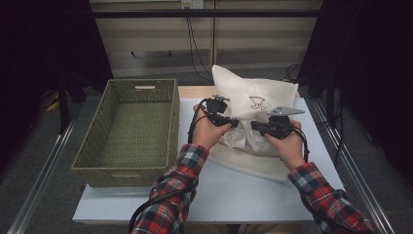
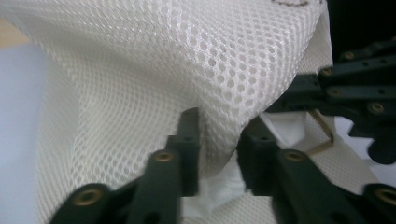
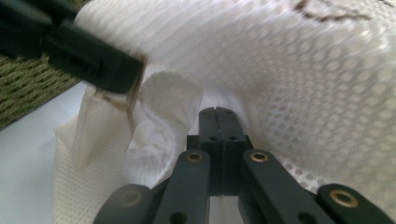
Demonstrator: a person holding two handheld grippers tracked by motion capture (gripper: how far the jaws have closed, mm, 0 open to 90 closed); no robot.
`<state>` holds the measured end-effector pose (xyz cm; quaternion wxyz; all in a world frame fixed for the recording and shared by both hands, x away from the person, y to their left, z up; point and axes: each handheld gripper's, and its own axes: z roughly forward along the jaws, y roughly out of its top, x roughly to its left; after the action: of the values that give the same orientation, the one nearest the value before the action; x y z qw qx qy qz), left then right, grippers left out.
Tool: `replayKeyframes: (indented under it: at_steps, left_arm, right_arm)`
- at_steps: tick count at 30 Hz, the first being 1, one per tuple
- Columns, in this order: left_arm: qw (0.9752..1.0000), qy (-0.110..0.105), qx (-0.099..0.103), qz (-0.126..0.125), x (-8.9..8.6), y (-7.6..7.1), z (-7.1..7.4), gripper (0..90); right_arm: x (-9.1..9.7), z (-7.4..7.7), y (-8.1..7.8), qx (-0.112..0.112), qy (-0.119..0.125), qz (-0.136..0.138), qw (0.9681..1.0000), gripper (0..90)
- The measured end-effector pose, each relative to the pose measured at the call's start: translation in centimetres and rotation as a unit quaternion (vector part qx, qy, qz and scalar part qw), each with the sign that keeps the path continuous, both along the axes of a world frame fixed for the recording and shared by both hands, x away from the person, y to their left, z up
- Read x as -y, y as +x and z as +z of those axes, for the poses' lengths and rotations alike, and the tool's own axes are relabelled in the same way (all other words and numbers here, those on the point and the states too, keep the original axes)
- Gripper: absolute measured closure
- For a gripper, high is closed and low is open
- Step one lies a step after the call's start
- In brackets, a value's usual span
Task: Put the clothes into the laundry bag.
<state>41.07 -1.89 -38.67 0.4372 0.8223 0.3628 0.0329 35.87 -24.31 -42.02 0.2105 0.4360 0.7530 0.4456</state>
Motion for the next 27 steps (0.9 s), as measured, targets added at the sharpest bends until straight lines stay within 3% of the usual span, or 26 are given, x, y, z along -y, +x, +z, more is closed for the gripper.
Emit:
replayKeyframes:
  at_steps: [1,2,3,5,7,11,13,14,15,16,18,23,27]
  left_arm:
    - [0.9997,-0.006,0.025,0.001,0.0,0.1,0.2,61.6]
    - [0.9996,-0.007,0.028,0.002,0.0,0.1,0.4,55.8]
    - [0.9995,-0.012,0.029,-0.001,0.0,0.2,0.6,54.2]
    - [0.9988,0.005,0.048,-0.009,0.2,0.3,0.7,50.9]
    - [0.9981,0.0,0.06,-0.013,0.7,0.3,0.7,47.6]
    - [0.997,-0.001,0.075,-0.019,1.5,0.1,0.6,48.2]
    - [0.9965,-0.017,0.079,-0.023,1.8,0.1,0.5,55.2]
    - [0.9965,-0.009,0.08,-0.02,1.8,0.0,0.6,57.0]
    - [0.9974,-0.011,0.068,-0.021,1.7,-0.1,0.8,70.3]
    - [0.9978,-0.016,0.062,-0.015,1.6,-0.2,0.9,78.1]
    - [0.9991,-0.01,0.038,-0.017,1.6,-0.1,0.9,85.6]
    - [0.9995,-0.028,0.003,-0.012,1.2,-0.6,1.0,86.6]
    - [0.9988,-0.04,-0.023,-0.014,0.7,-0.7,0.7,86.8]
  right_arm:
    - [0.0,0.0,-0.1,-0.002,0.0,0.002,1.0,90.0]
    - [0.1,0.1,-0.2,0.0,0.002,0.002,1.0,90.0]
    - [0.1,0.1,-0.3,-0.002,0.0,0.003,1.0,90.0]
    - [0.3,0.1,-0.4,-0.005,0.006,0.0,1.0,90.0]
    - [0.3,0.0,-0.4,-0.008,0.001,0.003,1.0,90.0]
    - [0.2,-0.4,-0.8,-0.015,0.0,0.007,0.9999,90.0]
    - [0.2,-0.6,-1.0,-0.017,0.001,0.008,0.9998,90.0]
    - [0.1,-0.7,-1.0,-0.018,0.002,0.011,0.9998,90.0]
    - [0.1,-0.7,-1.1,-0.02,0.001,0.012,0.9997,90.0]
    - [0.1,-0.8,-1.3,-0.021,0.002,0.012,0.9997,90.0]
    - [0.1,-1.0,-1.5,-0.022,-0.001,0.013,0.9997,90.0]
    - [0.2,-2.4,-1.7,-0.036,-0.022,0.011,0.999,90.0]
    - [0.3,-3.8,-1.2,-0.036,-0.033,-0.013,0.9987,90.0]
